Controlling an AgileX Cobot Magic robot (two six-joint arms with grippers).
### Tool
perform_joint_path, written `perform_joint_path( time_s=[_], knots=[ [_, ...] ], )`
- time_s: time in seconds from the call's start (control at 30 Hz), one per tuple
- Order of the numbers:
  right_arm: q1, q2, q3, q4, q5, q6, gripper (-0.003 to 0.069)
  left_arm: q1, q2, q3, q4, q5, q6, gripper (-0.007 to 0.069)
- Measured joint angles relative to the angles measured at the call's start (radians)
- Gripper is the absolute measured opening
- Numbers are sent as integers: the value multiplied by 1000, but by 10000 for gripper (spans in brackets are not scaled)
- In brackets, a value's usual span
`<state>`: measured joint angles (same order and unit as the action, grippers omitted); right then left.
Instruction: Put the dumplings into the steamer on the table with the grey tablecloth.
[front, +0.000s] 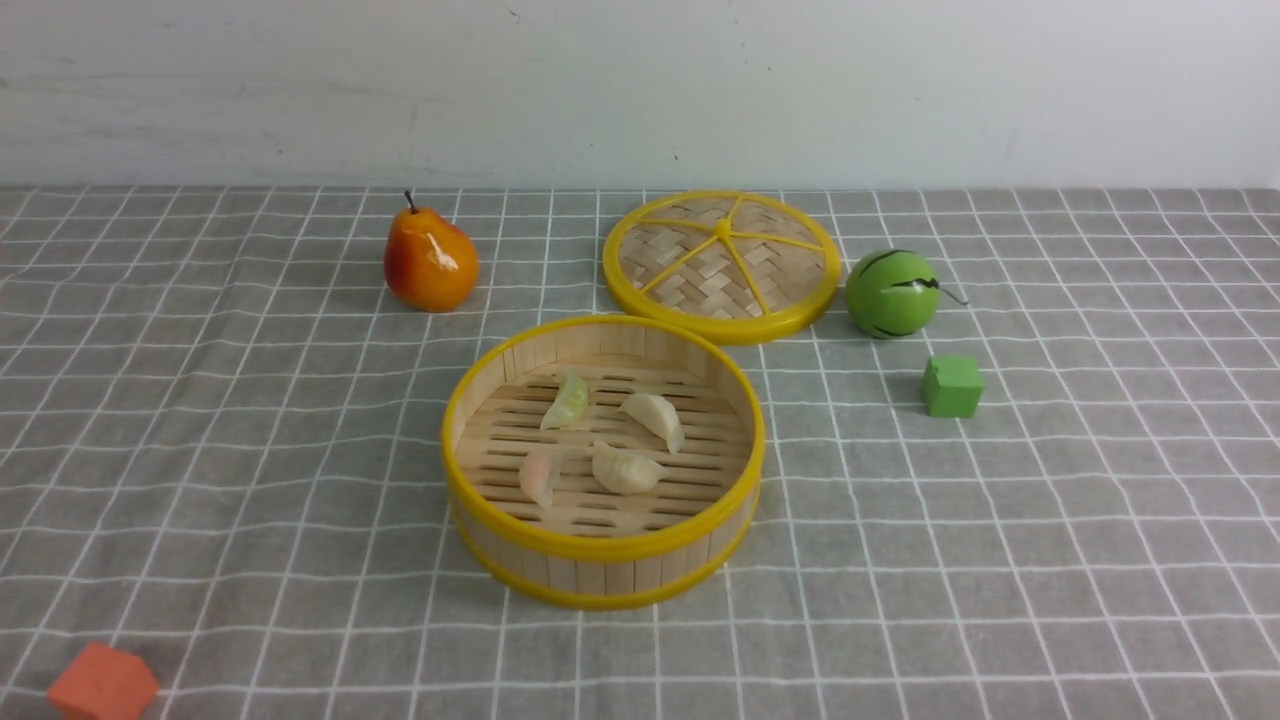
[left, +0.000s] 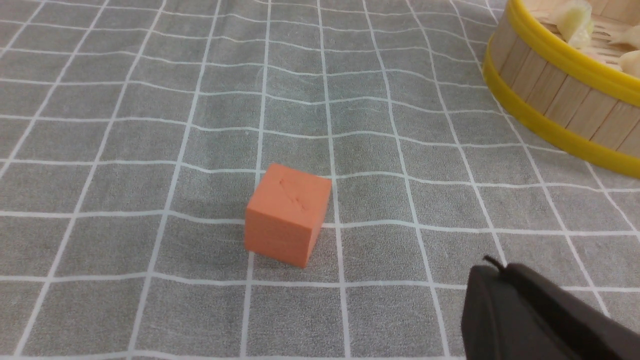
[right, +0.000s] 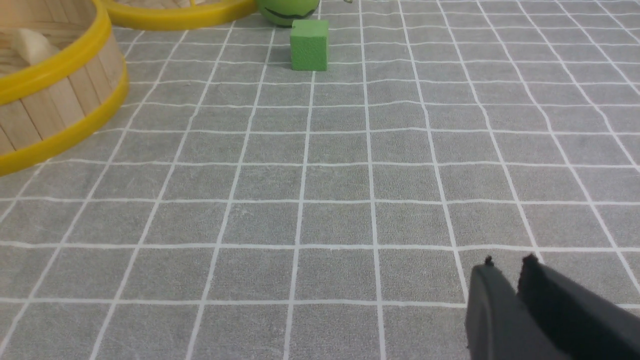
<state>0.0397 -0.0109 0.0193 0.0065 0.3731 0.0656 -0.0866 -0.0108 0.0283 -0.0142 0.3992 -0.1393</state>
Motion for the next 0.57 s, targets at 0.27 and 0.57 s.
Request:
perform_joint_path(
  time_s=[0.27, 0.57],
  knots=[
    [0, 0, 0, 0, 0, 0, 90, 0, 0, 0, 0, 0, 0, -14],
    [0, 0, 0, 0, 0, 0, 99, 0, 0, 0, 0, 0, 1, -14]
  ],
)
